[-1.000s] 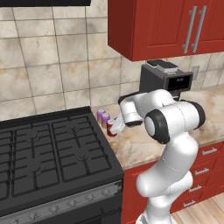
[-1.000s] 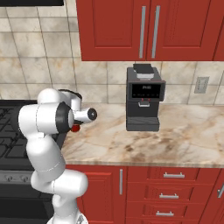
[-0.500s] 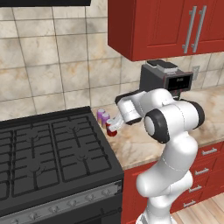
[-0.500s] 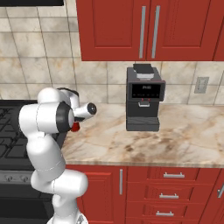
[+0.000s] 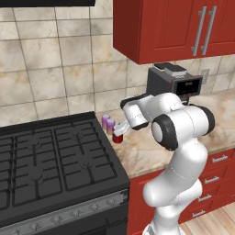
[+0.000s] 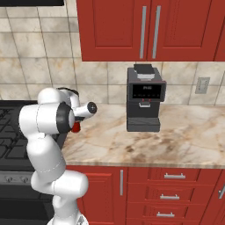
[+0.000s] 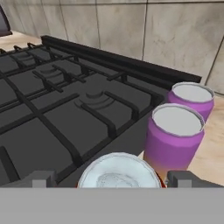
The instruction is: Four empty soda cans are scattered around the kitchen. Gather all the cans and cluster them next to the stove for recycling.
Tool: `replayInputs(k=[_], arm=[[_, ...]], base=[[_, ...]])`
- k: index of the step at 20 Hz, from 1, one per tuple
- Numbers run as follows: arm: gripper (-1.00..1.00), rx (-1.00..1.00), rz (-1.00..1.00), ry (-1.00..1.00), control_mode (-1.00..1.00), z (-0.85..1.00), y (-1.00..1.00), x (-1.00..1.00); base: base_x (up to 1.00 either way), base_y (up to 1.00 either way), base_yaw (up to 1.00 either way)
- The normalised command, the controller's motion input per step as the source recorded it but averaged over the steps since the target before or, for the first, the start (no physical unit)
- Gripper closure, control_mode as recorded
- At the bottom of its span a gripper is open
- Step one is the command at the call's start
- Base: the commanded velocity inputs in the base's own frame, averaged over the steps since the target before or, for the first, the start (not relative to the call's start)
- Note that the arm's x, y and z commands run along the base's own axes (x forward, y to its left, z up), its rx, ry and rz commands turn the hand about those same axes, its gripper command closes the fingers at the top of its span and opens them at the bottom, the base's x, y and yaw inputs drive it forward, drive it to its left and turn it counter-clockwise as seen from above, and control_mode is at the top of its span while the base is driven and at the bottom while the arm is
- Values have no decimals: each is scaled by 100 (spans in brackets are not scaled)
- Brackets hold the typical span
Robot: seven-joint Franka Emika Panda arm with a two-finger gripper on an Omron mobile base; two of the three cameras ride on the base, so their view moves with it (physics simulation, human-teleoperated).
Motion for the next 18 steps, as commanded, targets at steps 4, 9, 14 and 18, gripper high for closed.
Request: replayInputs(k=[4,9,14,18], arm=[[-100,1,-4,0,-100,7,0,0],[-100,0,-4,0,-100,22,0,0],[-100,0,-3,2,-100,30,0,0],[-100,0,-3,4,-100,35,0,2]], base=[[0,0,0],[0,0,0],[0,0,0],[0,0,0]])
